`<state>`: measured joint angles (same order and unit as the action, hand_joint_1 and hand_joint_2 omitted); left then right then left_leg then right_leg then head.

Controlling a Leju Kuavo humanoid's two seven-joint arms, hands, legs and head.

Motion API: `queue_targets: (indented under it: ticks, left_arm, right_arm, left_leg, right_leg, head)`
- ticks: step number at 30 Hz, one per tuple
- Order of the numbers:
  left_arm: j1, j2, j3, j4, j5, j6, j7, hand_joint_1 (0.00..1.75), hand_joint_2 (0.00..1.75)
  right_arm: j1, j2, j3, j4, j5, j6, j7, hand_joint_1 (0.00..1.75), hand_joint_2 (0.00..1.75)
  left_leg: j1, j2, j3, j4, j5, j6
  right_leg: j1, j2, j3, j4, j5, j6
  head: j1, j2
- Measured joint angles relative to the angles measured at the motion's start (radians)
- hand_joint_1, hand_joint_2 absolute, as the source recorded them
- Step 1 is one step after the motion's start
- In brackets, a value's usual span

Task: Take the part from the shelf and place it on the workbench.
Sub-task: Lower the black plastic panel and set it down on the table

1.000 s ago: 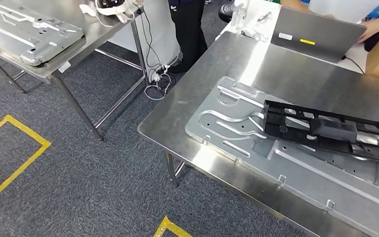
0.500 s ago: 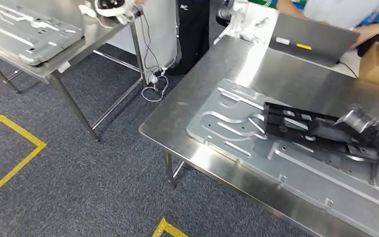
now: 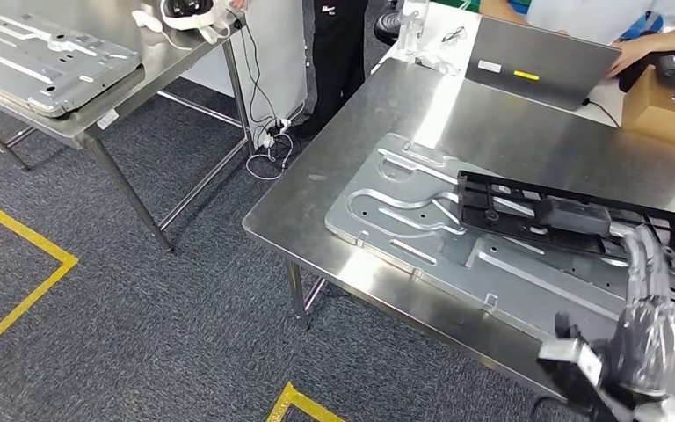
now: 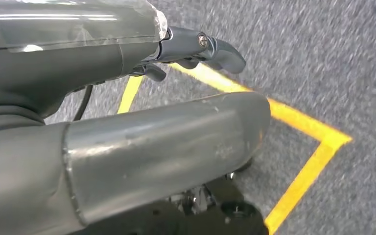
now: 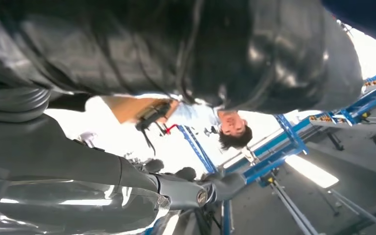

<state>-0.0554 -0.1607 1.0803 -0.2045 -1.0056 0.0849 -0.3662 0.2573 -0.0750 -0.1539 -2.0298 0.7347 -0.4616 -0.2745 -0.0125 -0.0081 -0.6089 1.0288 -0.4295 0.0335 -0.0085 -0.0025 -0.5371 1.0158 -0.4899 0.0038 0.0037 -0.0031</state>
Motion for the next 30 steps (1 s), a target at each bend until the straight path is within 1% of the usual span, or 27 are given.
queue_targets:
  ticks: [1, 2, 3, 4, 5, 6, 7, 8, 10, 11, 12, 14, 15, 16, 17, 19, 20, 21, 22, 23, 24, 25, 26, 27, 28, 29, 30]
  left_arm:
    - [0.001, 0.000, 0.004, 0.000, 0.000, 0.002, 0.000, 0.00, 0.00]
    - [0.001, -0.001, 0.006, 0.000, 0.000, 0.004, 0.000, 0.00, 0.00]
    - [0.001, -0.001, 0.008, 0.000, 0.000, 0.006, 0.000, 0.00, 0.00]
    - [0.001, -0.001, 0.009, 0.000, 0.000, 0.007, 0.000, 0.00, 0.00]
    - [0.000, -0.002, 0.011, 0.000, 0.000, 0.007, 0.000, 0.00, 0.00]
    - [0.000, -0.002, 0.012, 0.000, 0.000, 0.008, 0.000, 0.00, 0.00]
    - [-0.001, -0.002, 0.015, 0.000, 0.000, 0.009, 0.000, 0.00, 0.00]
    - [-0.002, -0.002, 0.018, 0.000, 0.000, 0.010, 0.000, 0.00, 0.00]
    - [-0.007, -0.002, 0.023, 0.000, 0.000, 0.010, 0.000, 0.00, 0.00]
    - [-0.009, -0.003, 0.025, -0.001, 0.000, 0.011, -0.001, 0.00, 0.00]
    - [-0.010, -0.005, 0.026, -0.001, 0.000, 0.011, -0.001, 0.00, 0.00]
    - [-0.012, -0.006, 0.029, -0.002, 0.000, 0.013, -0.002, 0.00, 0.00]
    - [-0.012, -0.007, 0.031, -0.002, 0.001, 0.014, -0.002, 0.00, 0.00]
    - [-0.012, -0.007, 0.034, -0.002, 0.001, 0.015, -0.002, 0.00, 0.00]
    - [-0.011, -0.007, 0.036, -0.002, 0.002, 0.018, -0.002, 0.00, 0.00]
    - [-0.010, -0.007, 0.043, -0.003, 0.003, 0.023, -0.001, 0.00, 0.00]
    - [-0.009, -0.008, 0.047, -0.003, 0.003, 0.024, -0.001, 0.00, 0.00]
    - [-0.009, -0.008, 0.051, -0.003, 0.004, 0.025, -0.001, 0.00, 0.00]
    - [-0.008, -0.009, 0.054, -0.003, 0.004, 0.025, -0.002, 0.00, 0.00]
    - [-0.008, -0.010, 0.057, -0.003, 0.004, 0.025, -0.002, 0.00, 0.00]
    - [-0.009, -0.012, 0.059, -0.003, 0.004, 0.025, -0.002, 0.00, 0.00]
    - [-0.010, -0.014, 0.060, -0.003, 0.004, 0.025, -0.002, 0.00, 0.00]
    - [-0.011, -0.017, 0.062, -0.003, 0.004, 0.025, -0.002, 0.00, 0.00]
    - [-0.012, -0.020, 0.063, -0.003, 0.004, 0.026, -0.003, 0.00, 0.00]
    - [-0.013, -0.022, 0.064, -0.003, 0.004, 0.026, -0.003, 0.00, 0.00]
    - [-0.013, -0.023, 0.066, -0.003, 0.003, 0.027, -0.004, 0.00, 0.00]
    - [-0.013, -0.023, 0.069, -0.004, 0.002, 0.028, -0.004, 0.00, 0.00]
  right_arm:
    - [0.024, 0.025, 0.000, -0.014, -0.003, -0.010, -0.016, 0.00, 0.00]
    - [0.047, 0.048, 0.000, -0.027, -0.007, -0.020, -0.031, 0.00, 0.00]
    - [0.068, 0.069, 0.000, -0.039, -0.011, -0.029, -0.045, 0.00, 0.00]
    - [0.088, 0.090, 0.000, -0.049, -0.016, -0.035, -0.059, 0.00, 0.00]
    - [0.104, 0.107, 0.000, -0.056, -0.020, -0.038, -0.068, 0.00, 0.00]
    - [0.120, 0.122, 0.000, -0.061, -0.023, -0.039, -0.075, 0.00, 0.00]
    - [0.136, 0.138, 0.000, -0.067, -0.027, -0.039, -0.081, 0.00, 0.00]
    - [0.154, 0.153, 0.000, -0.075, -0.031, -0.039, -0.085, 0.00, 0.00]
    - [0.180, 0.178, 0.000, -0.090, -0.035, -0.039, -0.092, 0.00, 0.00]
    - [0.188, 0.188, 0.000, -0.097, -0.037, -0.037, -0.095, 0.00, 0.00]
    - [0.192, 0.196, 0.000, -0.102, -0.040, -0.034, -0.099, 0.00, 0.00]
    - [0.204, 0.217, -0.003, -0.110, -0.057, -0.015, -0.115, 0.00, 0.00]
    - [0.215, 0.231, -0.009, -0.112, -0.069, -0.001, -0.130, 0.00, 0.00]
    - [0.227, 0.247, -0.017, -0.114, -0.084, 0.017, -0.150, 0.00, 0.00]
    - [0.239, 0.265, -0.029, -0.117, -0.099, 0.036, -0.173, 0.00, 0.00]
    - [0.258, 0.304, -0.055, -0.120, -0.134, 0.071, -0.211, 0.00, 0.00]
    - [0.265, 0.321, -0.066, -0.119, -0.154, 0.081, -0.221, 0.00, 0.00]
    - [0.274, 0.335, -0.075, -0.117, -0.171, 0.086, -0.226, 0.00, 0.00]
    - [0.282, 0.346, -0.083, -0.113, -0.186, 0.086, -0.227, 0.00, 0.00]
    - [0.290, 0.355, -0.090, -0.107, -0.197, 0.085, -0.227, 0.00, 0.00]
    - [0.295, 0.363, -0.095, -0.102, -0.203, 0.084, -0.228, 0.00, 0.00]
    - [0.298, 0.370, -0.099, -0.097, -0.208, 0.083, -0.229, 0.00, 0.00]
    - [0.300, 0.376, -0.102, -0.094, -0.211, 0.082, -0.229, 0.00, 0.00]
    - [0.300, 0.381, -0.106, -0.091, -0.214, 0.080, -0.225, 0.00, 0.00]
    - [0.301, 0.386, -0.112, -0.087, -0.218, 0.075, -0.219, 0.00, 0.00]
    - [0.301, 0.390, -0.118, -0.080, -0.221, 0.067, -0.208, 0.00, 0.00]
    - [0.301, 0.394, -0.124, -0.067, -0.227, 0.056, -0.197, 0.00, 0.00]
  left_leg:
    - [0.001, 0.001, -0.007, 0.016, -0.021, -0.007]
    - [0.003, 0.001, -0.020, 0.052, -0.057, -0.013]
    - [0.008, 0.002, -0.036, 0.105, -0.105, -0.020]
    - [0.013, 0.002, -0.053, 0.169, -0.153, -0.025]
    - [0.016, 0.003, -0.063, 0.226, -0.190, -0.030]
    - [0.020, 0.003, -0.059, 0.256, -0.208, -0.034]
    - [0.023, 0.003, -0.036, 0.250, -0.210, -0.037]
    - [0.027, 0.003, 0.010, 0.200, -0.194, -0.039]
    - [0.032, 0.001, 0.123, 0.050, -0.165, -0.041]
    - [0.031, -0.001, 0.159, -0.005, -0.153, -0.036]
    - [0.028, -0.003, 0.174, -0.031, -0.147, -0.030]
    - [0.021, -0.003, 0.165, -0.032, -0.129, -0.011]
    - [0.020, 0.001, 0.158, -0.033, -0.117, -0.003]
    - [0.021, 0.005, 0.147, -0.034, -0.104, 0.005]
    - [0.021, 0.008, 0.133, -0.036, -0.090, 0.013]
    - [0.019, 0.015, 0.100, -0.036, -0.064, 0.023]
    - [0.016, 0.018, 0.083, -0.035, -0.053, 0.025]
    - [0.012, 0.020, 0.066, -0.033, -0.041, 0.027]
    - [0.009, 0.022, 0.050, -0.029, -0.031, 0.027]
    - [0.006, 0.023, 0.035, -0.024, -0.022, 0.027]
    - [0.004, 0.024, 0.022, -0.019, -0.015, 0.026]
    - [0.002, 0.024, 0.012, -0.015, -0.008, 0.025]
    - [0.000, 0.024, 0.004, -0.011, -0.002, 0.022]
    - [-0.001, 0.025, -0.001, -0.009, 0.006, 0.019]
    - [0.000, 0.025, -0.004, -0.009, 0.016, 0.014]
    - [0.000, 0.025, -0.007, -0.012, 0.026, 0.009]
    - [0.002, 0.025, -0.010, -0.013, 0.033, 0.003]
  right_leg:
    - [-0.003, -0.001, -0.005, -0.004, 0.010, -0.007]
    - [-0.007, -0.002, -0.013, -0.008, 0.020, -0.013]
    - [-0.007, -0.003, -0.023, -0.009, 0.029, -0.016]
    - [-0.007, -0.003, -0.035, -0.008, 0.037, -0.019]
    - [-0.007, -0.003, -0.049, -0.007, 0.046, -0.018]
    - [-0.007, -0.003, -0.063, -0.004, 0.055, -0.017]
    - [-0.008, -0.003, -0.077, -0.001, 0.064, -0.014]
    - [-0.010, -0.002, -0.090, 0.003, 0.073, -0.009]
    - [-0.012, -0.002, -0.111, 0.014, 0.087, 0.003]
    - [-0.012, -0.001, -0.116, 0.017, 0.094, 0.010]
    - [-0.011, 0.000, -0.117, 0.018, 0.101, 0.017]
    - [-0.013, 0.001, -0.115, 0.008, 0.121, 0.032]
    - [-0.016, 0.003, -0.118, 0.006, 0.123, 0.037]
    - [-0.018, 0.004, -0.124, 0.014, 0.106, 0.041]
    - [-0.019, 0.005, -0.134, 0.039, 0.067, 0.043]
    - [-0.018, 0.004, -0.161, 0.149, -0.053, 0.043]
    - [-0.016, 0.004, -0.170, 0.215, -0.098, 0.042]
    - [-0.013, 0.004, -0.169, 0.268, -0.119, 0.040]
    - [-0.010, 0.004, -0.156, 0.294, -0.113, 0.037]
    - [-0.005, 0.004, -0.123, 0.282, -0.089, 0.031]
    - [0.001, 0.004, -0.074, 0.236, -0.063, 0.024]
    - [0.008, 0.004, -0.012, 0.163, -0.051, 0.013]
    - [0.014, 0.002, 0.048, 0.081, -0.052, 0.002]
    - [0.020, 0.001, 0.090, 0.017, -0.062, -0.007]
    - [0.023, 0.000, 0.112, -0.025, -0.072, -0.014]
    - [0.024, -0.001, 0.117, -0.044, -0.072, -0.019]
    - [0.022, -0.002, 0.110, -0.050, -0.061, -0.023]
  head:
    - [-0.001, 0.000]
    - [-0.002, 0.000]
    - [-0.003, 0.000]
    - [-0.004, 0.000]
    - [-0.004, 0.000]
    - [-0.004, 0.000]
    - [-0.004, 0.000]
    - [-0.004, 0.000]
    - [-0.004, 0.000]
    - [-0.004, 0.000]
    - [-0.004, 0.000]
    - [-0.003, -0.001]
    - [-0.003, -0.001]
    - [-0.002, -0.001]
    - [-0.002, 0.000]
    - [-0.001, 0.000]
    - [0.000, 0.000]
    - [0.000, 0.000]
    - [0.000, 0.000]
    - [0.000, 0.000]
    - [0.000, 0.000]
    - [0.000, 0.000]
    - [0.000, 0.000]
    - [0.000, 0.000]
    - [0.000, 0.000]
    - [0.000, 0.000]
    - [0.000, 0.000]
